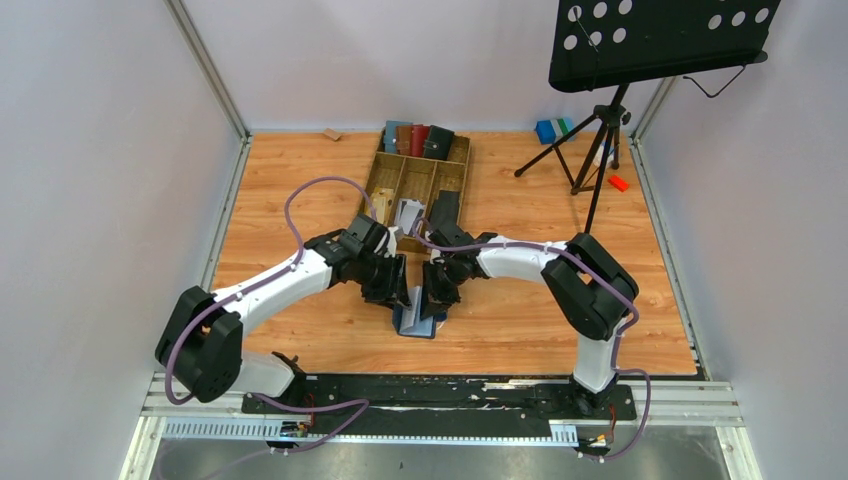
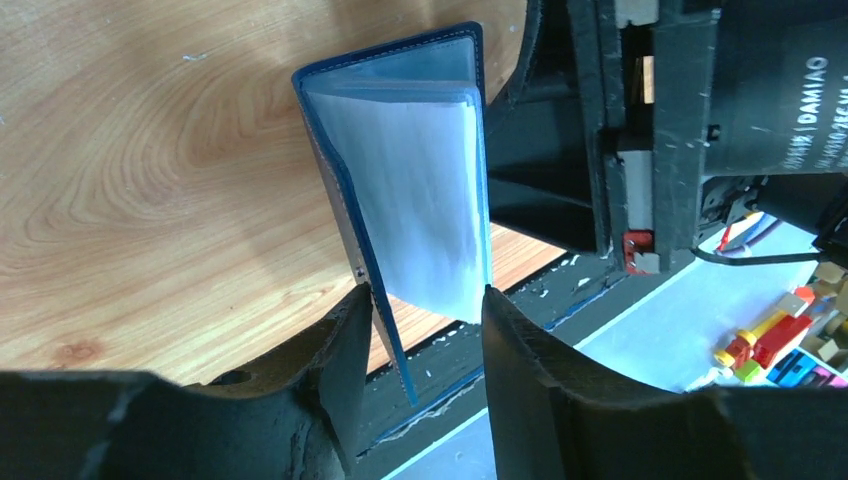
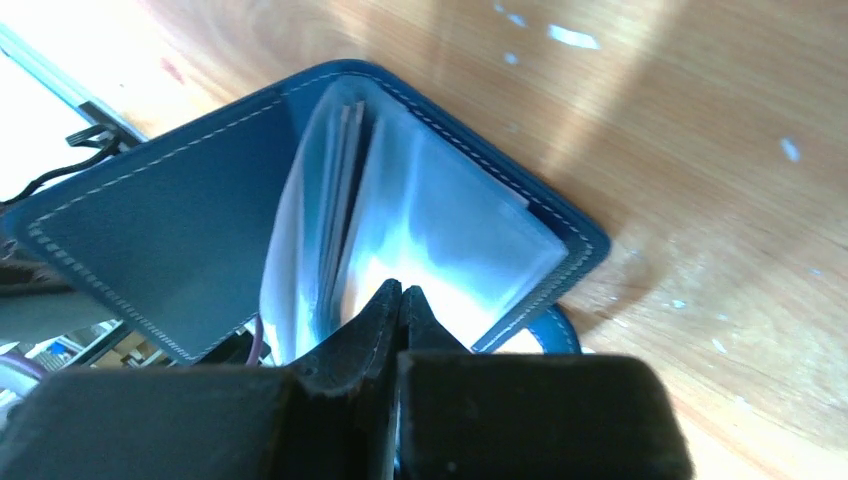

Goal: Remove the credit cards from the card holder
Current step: Remove the credit card from the card holder.

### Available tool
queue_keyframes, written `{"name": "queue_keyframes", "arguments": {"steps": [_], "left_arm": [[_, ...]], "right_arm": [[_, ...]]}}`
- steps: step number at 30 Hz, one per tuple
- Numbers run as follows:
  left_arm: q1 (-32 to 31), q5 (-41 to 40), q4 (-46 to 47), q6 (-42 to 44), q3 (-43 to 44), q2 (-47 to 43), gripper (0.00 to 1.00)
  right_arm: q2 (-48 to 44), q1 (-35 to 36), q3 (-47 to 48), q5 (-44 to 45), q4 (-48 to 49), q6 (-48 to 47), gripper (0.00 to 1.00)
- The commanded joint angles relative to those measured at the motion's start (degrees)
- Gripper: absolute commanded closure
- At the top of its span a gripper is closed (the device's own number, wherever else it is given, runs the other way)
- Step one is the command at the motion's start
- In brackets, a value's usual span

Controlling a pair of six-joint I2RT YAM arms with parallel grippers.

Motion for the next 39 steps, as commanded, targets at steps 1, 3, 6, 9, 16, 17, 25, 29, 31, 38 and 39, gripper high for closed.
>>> {"name": "queue_keyframes", "arguments": {"steps": [1, 3, 6, 9, 16, 17, 25, 29, 31, 38, 39], "left_arm": [[-0.29, 0.04, 0.11, 0.50, 1.11, 0.44, 0.46], [-0.33, 0.90, 0.79, 0.15, 0.88, 0.22, 0.42], [-0.31, 1.80, 1.91, -0.42, 0.36, -0.17, 0.40], [-0.29, 2.09, 1.90, -0.42, -0.09, 0.34, 0.40], [-0.28, -0.77, -1.34, 0.61, 0.09, 1.11, 0.54], [-0.34, -0.70, -1.41, 0.72, 0.12, 1.34, 0.56], [-0.33, -1.02, -2.30, 2.15, 0.87, 2.21, 0.65], [-0.28, -1.09, -2.95, 3.35, 1.05, 3.54, 0.68], [-0.31, -0.75, -2.81, 3.54, 0.79, 3.92, 0.69], [-0.34, -1.60, -4.10, 4.92, 1.27, 4.22, 0.72], [-0.32, -1.48, -4.15, 4.97, 1.19, 4.37, 0.72]], "right_arm": [[-3.26, 0.31, 0.25, -3.44, 6.87, 1.64, 1.00], [-3.76, 0.32, 0.54, -4.02, 8.01, 1.81, 1.00], [-3.71, 0.36, 0.91, -4.43, 8.43, 1.93, 1.00], [-3.30, 0.40, 0.54, -5.50, 9.49, 2.50, 1.00], [-2.45, 0.58, 0.60, -6.11, 10.27, 2.88, 1.00], [-2.43, 0.54, 0.48, -5.92, 10.25, 2.99, 1.00], [-1.08, 0.49, 3.09, 1.53, -0.67, -0.21, 1.00], [-1.08, 0.48, 2.04, 1.18, 0.36, 0.41, 1.00], [-1.19, 0.47, 1.90, 0.88, 1.16, 0.81, 1.00], [-1.62, 0.18, 3.86, 5.17, -6.09, -2.93, 1.00], [-1.97, 0.03, 3.56, 5.31, -6.44, -3.13, 1.00]]}}
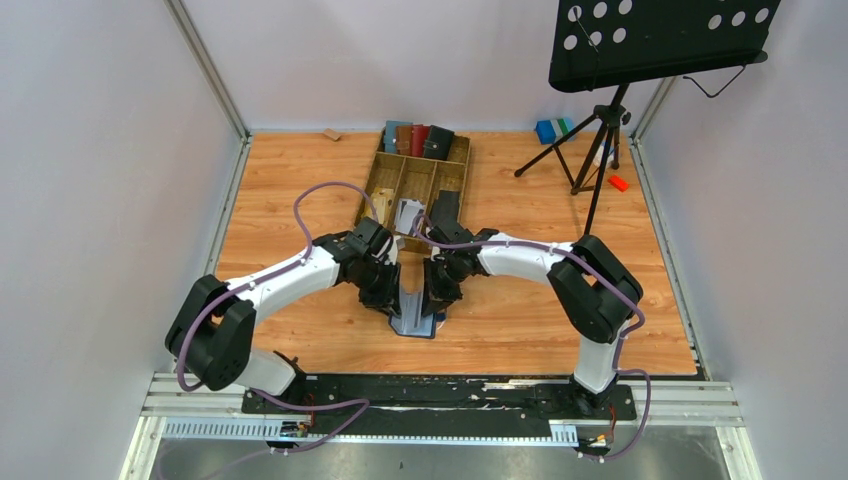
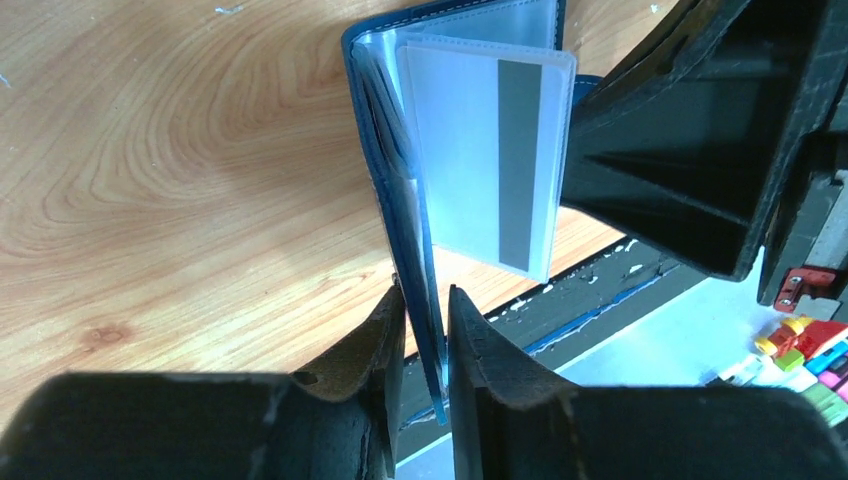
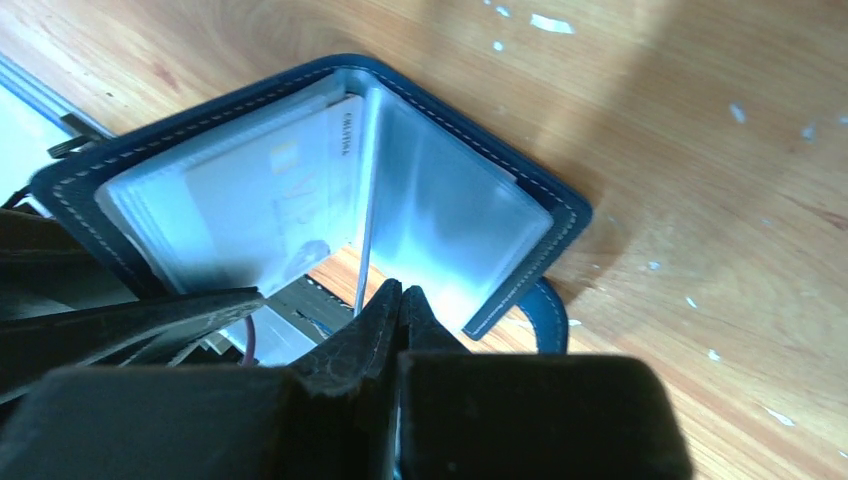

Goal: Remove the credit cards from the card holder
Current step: Remove the credit card from the card holder.

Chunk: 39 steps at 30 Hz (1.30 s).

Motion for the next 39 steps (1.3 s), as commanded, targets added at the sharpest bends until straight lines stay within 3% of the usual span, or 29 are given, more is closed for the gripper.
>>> {"name": "queue_keyframes", "arguments": {"steps": [1, 6, 8, 11, 14, 16, 23, 30, 36, 39], "left_arm": [[-0.33, -0.32, -0.92, 2.06, 1.10, 0.55, 0.74], [-0.32, 1.38, -0.09, 2.33, 0.49, 1.94, 0.80], [-0.25, 1.35, 0.38, 2.41, 0.43, 1.68, 0.88], [-0.16, 1.67, 0.57, 2.42, 0.66, 1.41, 1.00], [0.36, 3.14, 1.26, 2.00, 0.95, 0.65, 1.00], [1.02, 5.04, 2.75, 0.97, 0.67, -0.51, 1.00], [3.43, 14.70, 11.77, -6.48, -1.56, -5.77, 1.00], [3.97, 20.88, 21.99, -17.21, -5.02, -11.70, 1.00], [4.06, 24.83, 34.97, -28.62, -8.07, -15.70, 1.00], [4.07, 25.16, 39.11, -31.83, -8.71, -17.93, 1.00]], "right_arm": [[-0.96, -0.19, 1.68, 3.66, -4.68, -2.98, 0.99], [-5.36, -0.27, 1.56, 10.40, -8.41, -3.47, 0.94], [-8.49, -0.28, 1.33, 15.44, -10.77, -3.35, 0.88], [-13.86, -0.27, -0.86, 20.76, -10.23, -3.57, 0.62], [-20.87, -0.47, -3.42, 24.15, -9.01, -3.77, 0.25], [-23.62, -1.26, -4.74, 23.94, -8.66, -4.19, 0.14], [-31.47, -5.90, -12.82, 12.90, -3.06, -3.67, 0.14], [-47.07, -11.53, -23.48, 8.42, 5.39, -0.07, 0.12], [-57.01, -17.84, -32.69, -4.86, 13.48, 7.16, 0.13], [-61.07, -18.96, -35.60, -6.32, 17.32, 12.20, 0.09]]}}
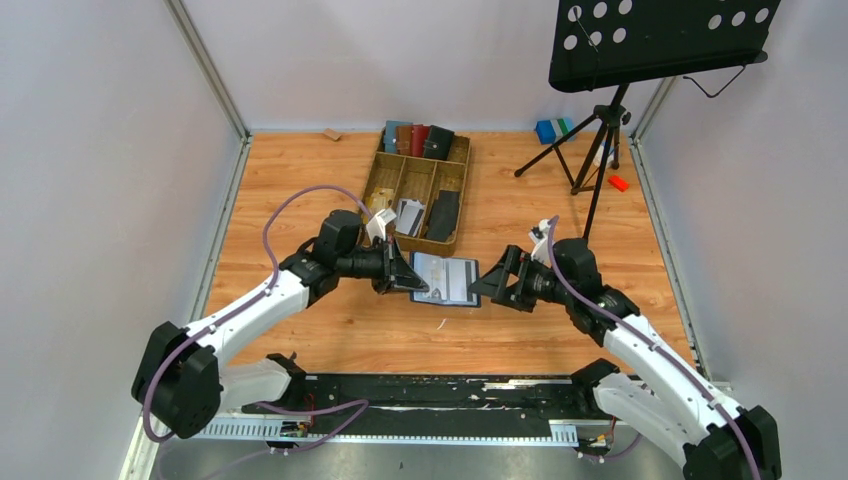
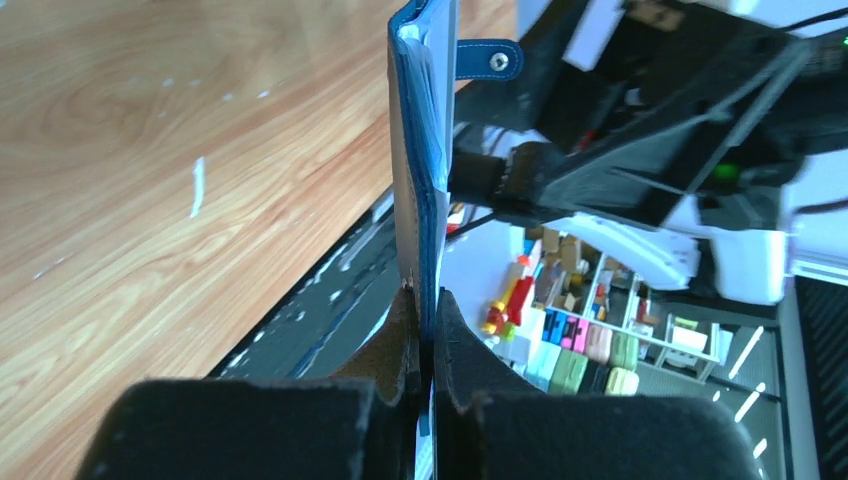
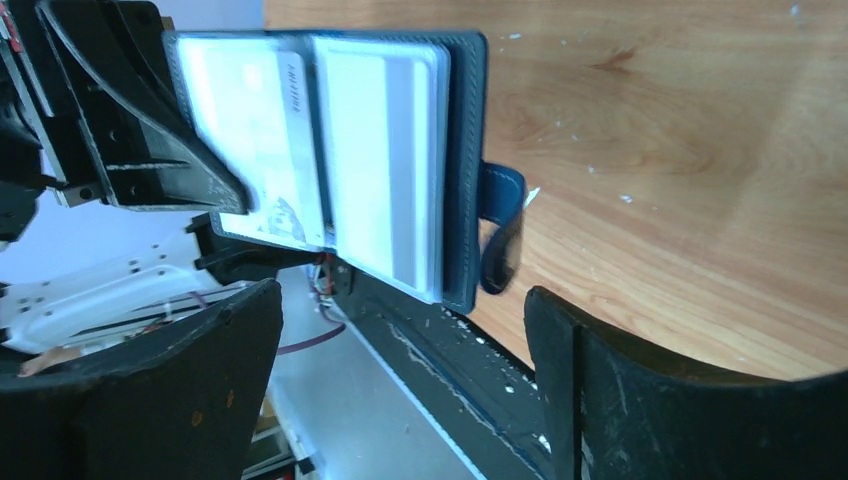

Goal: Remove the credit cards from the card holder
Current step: Remove the credit card from the card holder.

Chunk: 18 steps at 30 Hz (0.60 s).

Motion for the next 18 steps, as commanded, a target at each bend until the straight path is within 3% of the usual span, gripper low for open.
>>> {"name": "queue_keyframes", "arguments": {"steps": [1, 5, 9, 16, 18], "left_arm": [[0.25, 3.69, 12.91, -8.70, -0.65, -4.47, 1.00], [0.23, 4.50, 18.88, -14.08, -2.23, -6.30, 1.00], [0.15, 5.77, 24.08, -19.05, -4.45, -7.33, 1.00], [0.15, 5.61, 23.30, -19.66, -4.83, -9.70, 1.00], [0.08, 5.71, 23.26, -19.93, -4.95, -10.03, 1.00]], "right_arm": [[-5.15, -1.44, -3.45, -5.83, 9.48, 9.28, 0.08], [-6.37, -1.51, -3.39, -5.74, 10.10, 11.42, 0.09], [-5.90, -1.55, -2.60, -7.01, 14.83, 14.34, 0.17], [-6.74, -1.51, -0.88, -6.19, 16.84, 17.99, 0.28], [-7.46, -1.49, -1.13, -4.37, 16.66, 18.74, 0.38]]}}
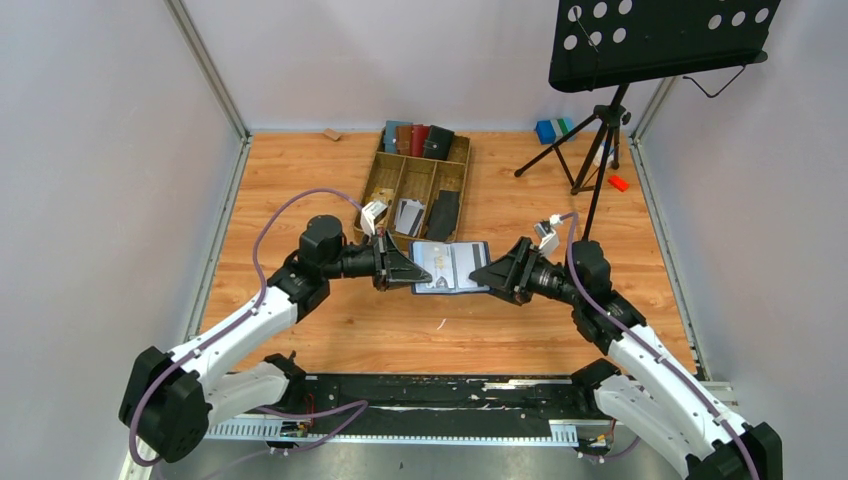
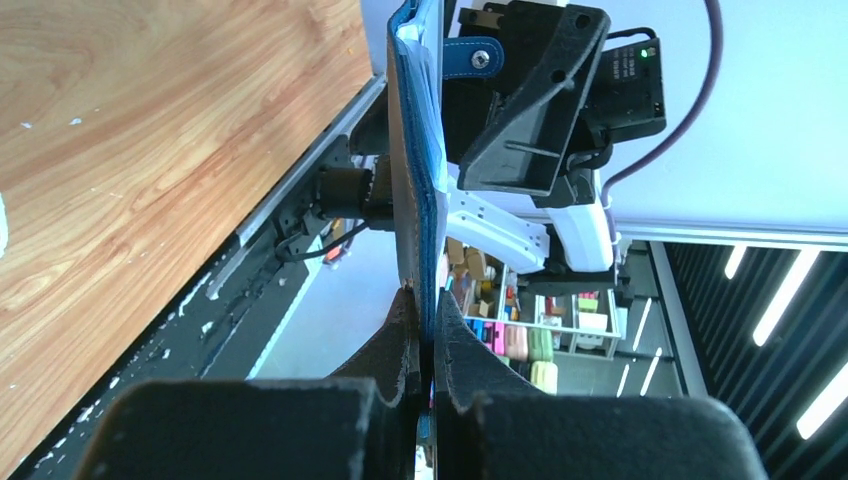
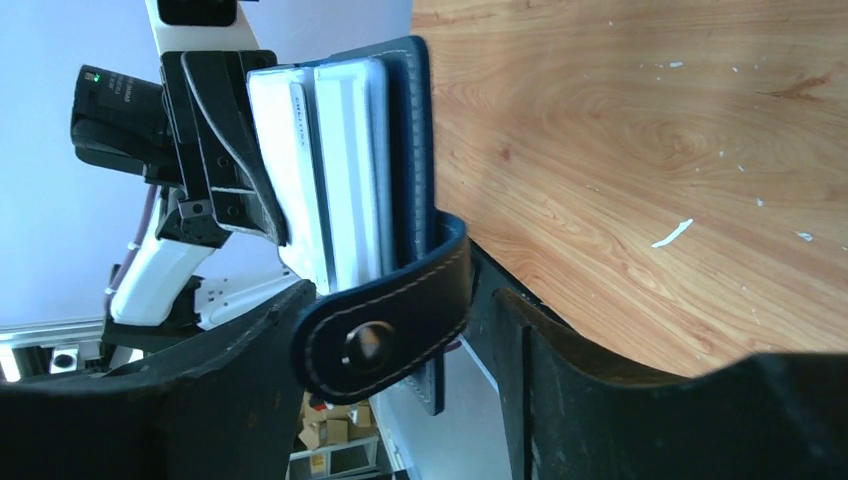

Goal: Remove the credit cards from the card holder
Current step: Remove the credit card from the card holder.

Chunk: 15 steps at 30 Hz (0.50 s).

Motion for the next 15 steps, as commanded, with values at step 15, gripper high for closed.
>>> {"name": "queue_keyframes", "arguments": {"steps": [15], "left_arm": [[-0.16, 1.07, 4.37, -2.14, -1.81, -3.11, 1.00]], "right_arm": [[-3.91, -0.35, 3.61, 6.72, 4.65, 1.92, 0.55]]}}
